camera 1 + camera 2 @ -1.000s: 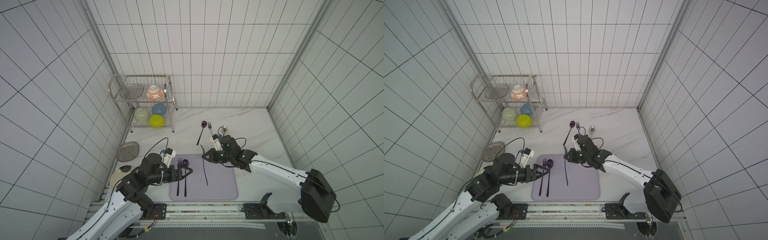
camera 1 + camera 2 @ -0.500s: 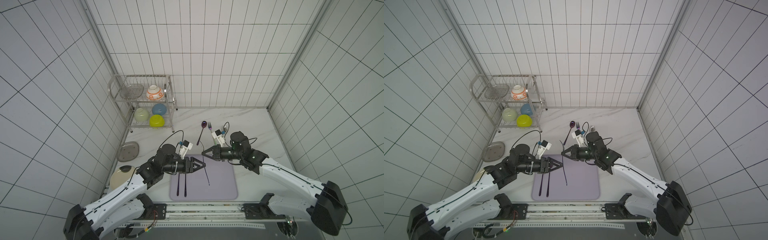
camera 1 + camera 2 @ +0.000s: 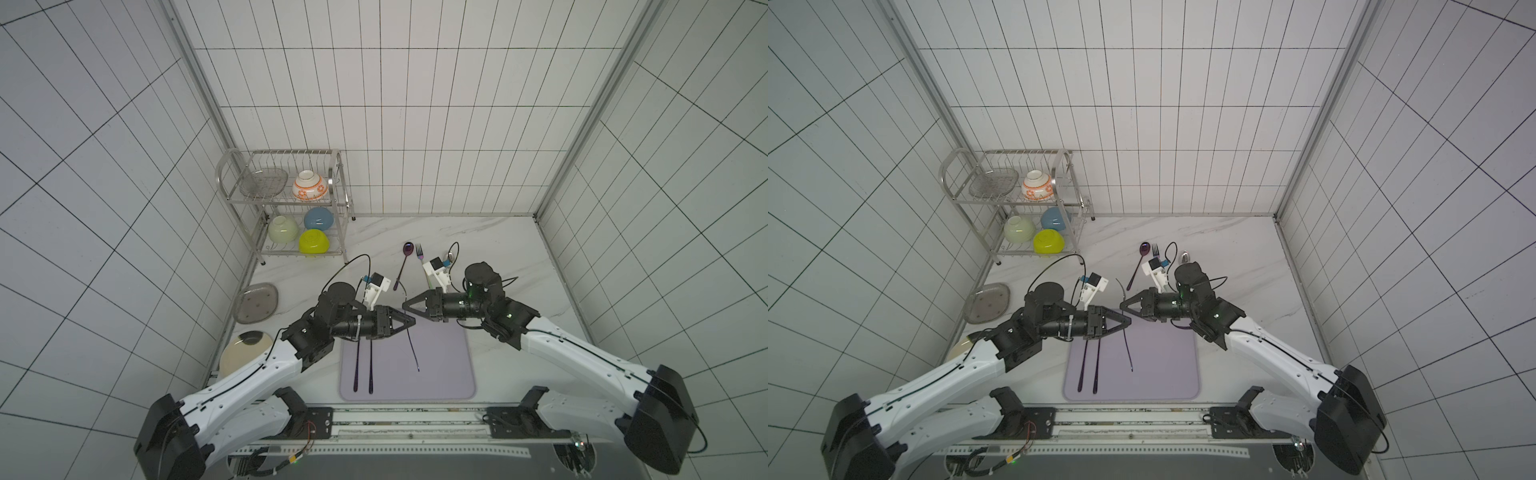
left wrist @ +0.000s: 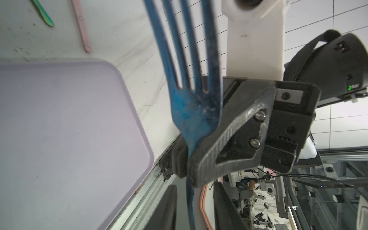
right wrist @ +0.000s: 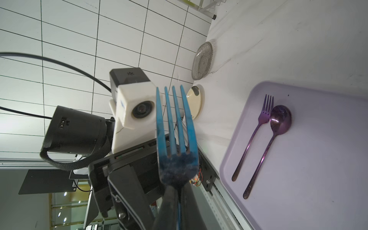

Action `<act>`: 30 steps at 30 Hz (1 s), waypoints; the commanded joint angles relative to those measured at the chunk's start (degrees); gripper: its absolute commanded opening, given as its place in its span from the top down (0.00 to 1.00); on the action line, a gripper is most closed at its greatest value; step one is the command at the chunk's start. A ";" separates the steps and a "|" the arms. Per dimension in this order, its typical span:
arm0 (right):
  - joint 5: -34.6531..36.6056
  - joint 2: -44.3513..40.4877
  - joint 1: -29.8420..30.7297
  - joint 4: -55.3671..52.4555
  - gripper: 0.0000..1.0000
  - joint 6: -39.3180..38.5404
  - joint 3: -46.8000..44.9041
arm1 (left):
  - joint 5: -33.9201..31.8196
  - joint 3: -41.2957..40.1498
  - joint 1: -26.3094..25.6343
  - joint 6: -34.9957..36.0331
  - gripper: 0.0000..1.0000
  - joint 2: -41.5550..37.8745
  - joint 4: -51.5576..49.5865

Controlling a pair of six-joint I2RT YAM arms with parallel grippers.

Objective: Set the spoon and fork side by side
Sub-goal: Pick up the fork from the tray, then place the fork on the tray.

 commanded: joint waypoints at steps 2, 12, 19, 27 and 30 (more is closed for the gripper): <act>-1.24 -1.10 -0.44 2.16 1.00 0.69 -0.16 | -0.60 1.38 -0.23 0.04 0.83 -0.77 2.04; 2.51 -4.08 -0.27 -4.17 0.97 -0.24 0.71 | -4.14 1.96 -0.23 1.51 1.00 -3.51 -4.26; 23.23 -11.31 -0.27 -40.61 0.69 -10.48 11.41 | -20.99 7.44 -3.88 5.15 1.00 -3.21 -26.26; 49.82 -18.79 -0.26 -75.74 0.69 -8.85 20.48 | -44.57 16.26 -20.17 0.84 1.00 9.87 -43.06; 52.67 -20.56 -0.27 -81.37 0.69 -9.66 20.23 | -49.53 19.11 -23.43 -0.83 1.00 18.62 -47.73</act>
